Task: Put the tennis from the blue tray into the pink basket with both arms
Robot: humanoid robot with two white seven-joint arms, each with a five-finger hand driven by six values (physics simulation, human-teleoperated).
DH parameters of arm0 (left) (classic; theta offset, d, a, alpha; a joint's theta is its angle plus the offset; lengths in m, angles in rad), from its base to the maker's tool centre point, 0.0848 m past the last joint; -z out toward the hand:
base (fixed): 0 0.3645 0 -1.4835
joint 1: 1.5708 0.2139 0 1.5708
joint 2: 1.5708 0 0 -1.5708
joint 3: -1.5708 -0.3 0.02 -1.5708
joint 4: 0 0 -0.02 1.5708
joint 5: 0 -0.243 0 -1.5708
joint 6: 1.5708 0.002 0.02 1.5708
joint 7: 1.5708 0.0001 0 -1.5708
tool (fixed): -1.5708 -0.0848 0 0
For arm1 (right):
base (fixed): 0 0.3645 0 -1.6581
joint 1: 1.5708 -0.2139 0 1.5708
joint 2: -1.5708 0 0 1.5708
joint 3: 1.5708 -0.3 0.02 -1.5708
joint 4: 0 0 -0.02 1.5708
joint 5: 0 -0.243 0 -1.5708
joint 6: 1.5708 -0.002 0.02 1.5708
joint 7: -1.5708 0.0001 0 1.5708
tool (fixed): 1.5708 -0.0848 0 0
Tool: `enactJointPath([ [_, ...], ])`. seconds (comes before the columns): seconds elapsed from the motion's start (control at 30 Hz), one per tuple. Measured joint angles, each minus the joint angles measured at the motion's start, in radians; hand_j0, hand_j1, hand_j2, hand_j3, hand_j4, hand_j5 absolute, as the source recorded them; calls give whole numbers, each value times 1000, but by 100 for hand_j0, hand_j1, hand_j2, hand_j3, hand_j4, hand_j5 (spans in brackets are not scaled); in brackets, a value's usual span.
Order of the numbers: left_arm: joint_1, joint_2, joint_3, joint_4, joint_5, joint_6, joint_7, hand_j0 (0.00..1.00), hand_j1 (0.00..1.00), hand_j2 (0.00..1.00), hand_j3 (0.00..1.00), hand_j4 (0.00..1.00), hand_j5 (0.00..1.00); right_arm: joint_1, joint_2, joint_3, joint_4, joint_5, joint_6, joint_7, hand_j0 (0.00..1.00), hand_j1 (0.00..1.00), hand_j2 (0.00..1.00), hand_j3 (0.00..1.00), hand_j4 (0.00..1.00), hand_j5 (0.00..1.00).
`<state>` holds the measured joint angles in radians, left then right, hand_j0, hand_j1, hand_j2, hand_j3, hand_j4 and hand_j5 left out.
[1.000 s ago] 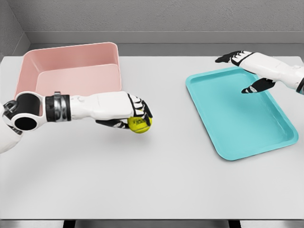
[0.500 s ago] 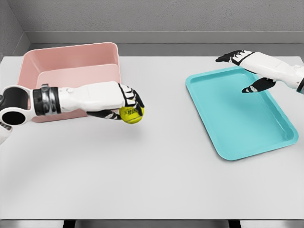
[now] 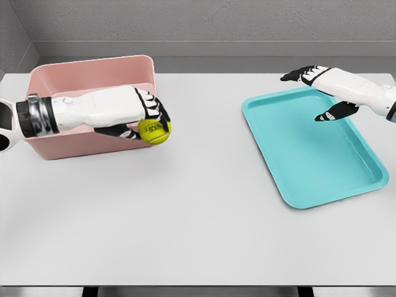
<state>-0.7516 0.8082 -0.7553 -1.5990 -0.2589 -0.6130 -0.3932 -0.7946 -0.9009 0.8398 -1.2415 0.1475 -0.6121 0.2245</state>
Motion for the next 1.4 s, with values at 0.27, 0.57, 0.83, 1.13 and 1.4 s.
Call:
enactJointPath([
  [0.27,-15,2,3,27,1,0,0,61,61,61,61,61,61,0,0,-1,0,0,0,0,100,100,100,100,100,100],
  [0.57,-35,3,13,80,1,0,0,62,62,62,62,62,62,-2,0,0,-2,0,0,0,100,100,100,100,100,100],
  [0.83,-43,4,15,114,0,0,1,61,61,61,61,61,61,-2,0,1,-3,0,0,0,100,100,100,100,100,100],
  [1.13,-46,3,37,163,3,0,5,62,62,62,62,62,62,0,0,1,-2,0,0,0,100,100,100,100,100,100],
  [1.4,-173,-51,59,457,-1,0,15,100,100,100,100,100,100,-2,0,2,-3,0,0,0,100,100,100,100,100,100],
])
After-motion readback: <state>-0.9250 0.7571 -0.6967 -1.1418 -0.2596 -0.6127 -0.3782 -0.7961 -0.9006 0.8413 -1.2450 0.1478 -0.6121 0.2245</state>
